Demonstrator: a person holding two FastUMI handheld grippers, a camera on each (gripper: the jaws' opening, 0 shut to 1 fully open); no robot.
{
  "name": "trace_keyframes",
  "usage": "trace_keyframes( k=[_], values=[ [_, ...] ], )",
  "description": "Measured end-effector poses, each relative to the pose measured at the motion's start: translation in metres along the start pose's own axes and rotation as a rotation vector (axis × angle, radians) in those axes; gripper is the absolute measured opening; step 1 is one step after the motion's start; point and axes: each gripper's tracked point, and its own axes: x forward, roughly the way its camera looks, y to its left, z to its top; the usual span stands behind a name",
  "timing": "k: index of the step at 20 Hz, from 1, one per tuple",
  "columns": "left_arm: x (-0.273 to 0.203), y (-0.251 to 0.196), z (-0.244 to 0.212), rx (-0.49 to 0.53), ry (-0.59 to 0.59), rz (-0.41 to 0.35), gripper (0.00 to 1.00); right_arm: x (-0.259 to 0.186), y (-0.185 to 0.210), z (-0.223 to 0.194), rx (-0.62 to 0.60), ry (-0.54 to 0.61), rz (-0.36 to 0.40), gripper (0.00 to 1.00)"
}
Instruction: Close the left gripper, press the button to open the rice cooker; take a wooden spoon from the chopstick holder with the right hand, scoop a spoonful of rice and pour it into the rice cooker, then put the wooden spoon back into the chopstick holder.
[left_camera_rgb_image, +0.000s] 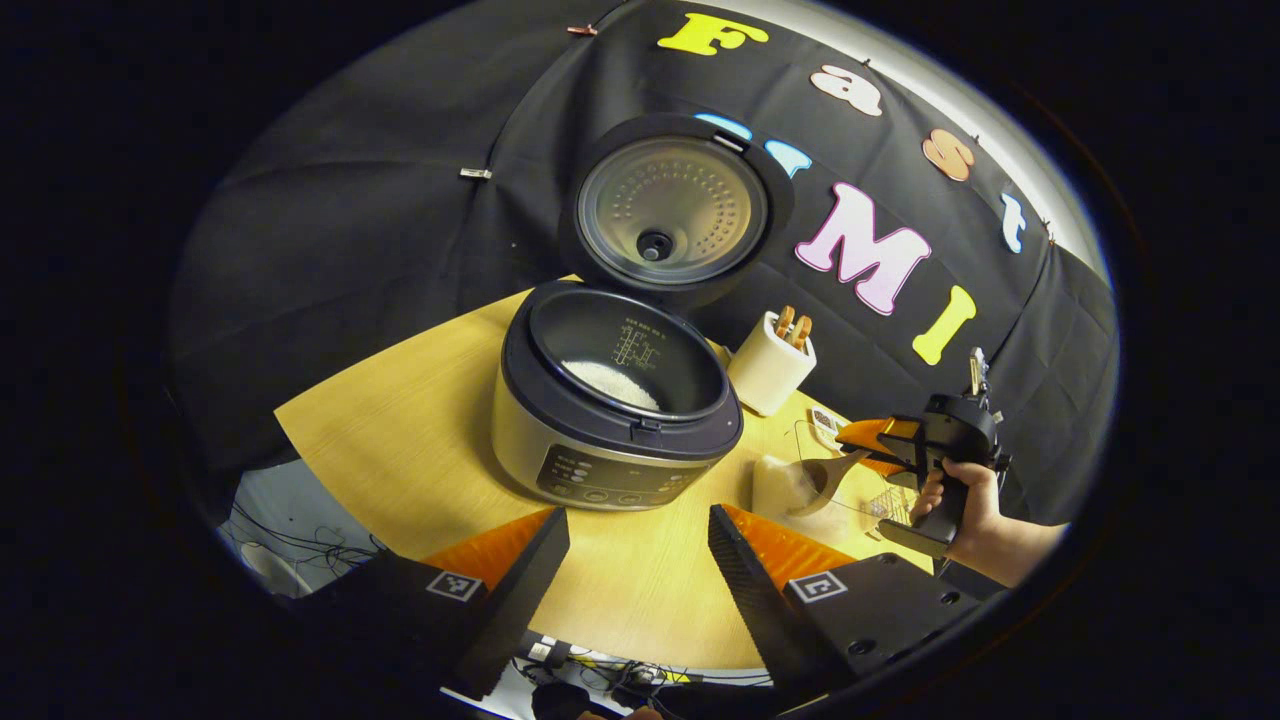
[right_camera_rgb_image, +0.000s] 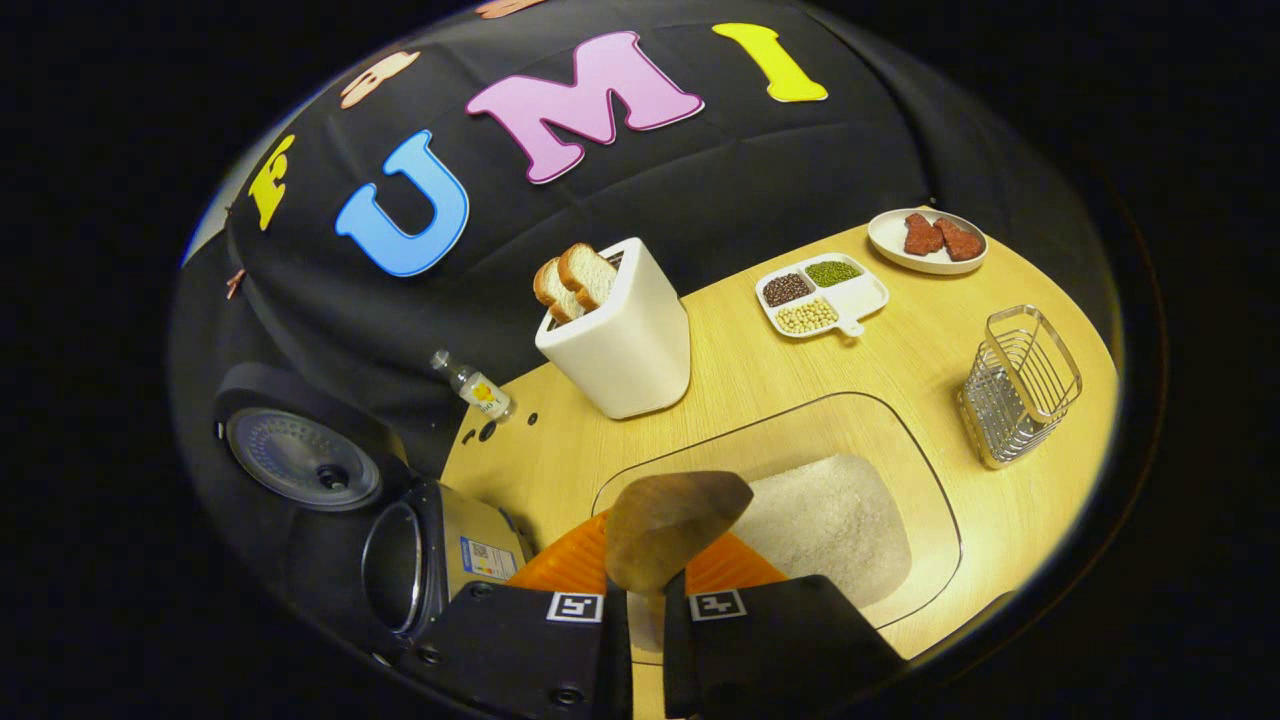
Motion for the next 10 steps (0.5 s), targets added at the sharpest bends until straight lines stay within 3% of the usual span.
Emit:
trace_keyframes(
  k=[7, 8, 10],
  values=[
    [-0.007, 0.004, 0.013, 0.034, -0.019, -0.003, 0.95, -0.016, -0.038, 0.023, 0.243, -0.041, -0.020, 0.16],
    [-0.008, 0.004, 0.013, 0.041, -0.020, -0.004, 0.92, -0.019, -0.043, 0.028, 0.274, -0.052, -0.022, 0.17],
    [-0.011, 0.005, 0.015, 0.056, -0.022, -0.005, 0.95, -0.026, -0.049, 0.038, 0.326, -0.074, -0.017, 0.17]
  ],
)
